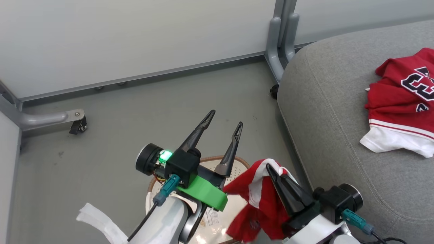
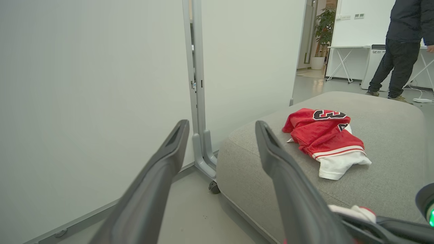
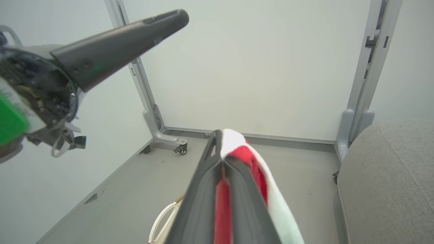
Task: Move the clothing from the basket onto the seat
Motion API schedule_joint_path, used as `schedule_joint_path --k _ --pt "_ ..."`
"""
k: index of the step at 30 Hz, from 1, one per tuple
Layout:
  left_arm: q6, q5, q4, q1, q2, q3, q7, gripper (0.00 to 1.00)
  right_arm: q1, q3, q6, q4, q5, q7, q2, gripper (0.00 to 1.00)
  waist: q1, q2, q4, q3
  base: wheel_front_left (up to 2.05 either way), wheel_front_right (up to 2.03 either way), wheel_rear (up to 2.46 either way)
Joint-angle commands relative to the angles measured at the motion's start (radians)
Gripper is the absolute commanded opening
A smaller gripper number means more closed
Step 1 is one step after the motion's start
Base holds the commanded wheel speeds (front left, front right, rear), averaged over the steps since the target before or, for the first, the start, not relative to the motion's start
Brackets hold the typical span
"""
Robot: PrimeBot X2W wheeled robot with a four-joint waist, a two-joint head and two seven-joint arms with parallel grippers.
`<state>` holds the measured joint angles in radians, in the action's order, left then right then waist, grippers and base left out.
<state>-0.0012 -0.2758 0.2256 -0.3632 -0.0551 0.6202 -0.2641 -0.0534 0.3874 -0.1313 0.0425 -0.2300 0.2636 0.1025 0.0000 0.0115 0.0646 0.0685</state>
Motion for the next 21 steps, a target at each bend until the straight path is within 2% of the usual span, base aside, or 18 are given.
schedule_joint_path --k 1,11,21 --pt "-0.005 0.014 -0.004 0.01 -0.011 -0.009 0.0 1.0 -0.014 -0.005 0.001 -0.008 0.002 0.001 0.0 0.0 0.0 -0.0115 0.009 0.01 0.0 0.0 0.0" --pt "-0.021 0.05 -0.032 0.053 -0.058 -0.066 0.0 1.0 -0.055 -0.038 0.001 -0.083 0.042 0.002 0.003 0.0 0.0 -0.0115 0.086 0.066 0.0 0.0 0.0" --pt "-0.051 0.106 -0.128 0.149 -0.097 -0.121 0.0 1.0 -0.034 -0.115 0.001 -0.213 0.087 0.002 0.001 0.0 0.0 -0.0115 0.245 0.12 0.0 0.0 0.0"
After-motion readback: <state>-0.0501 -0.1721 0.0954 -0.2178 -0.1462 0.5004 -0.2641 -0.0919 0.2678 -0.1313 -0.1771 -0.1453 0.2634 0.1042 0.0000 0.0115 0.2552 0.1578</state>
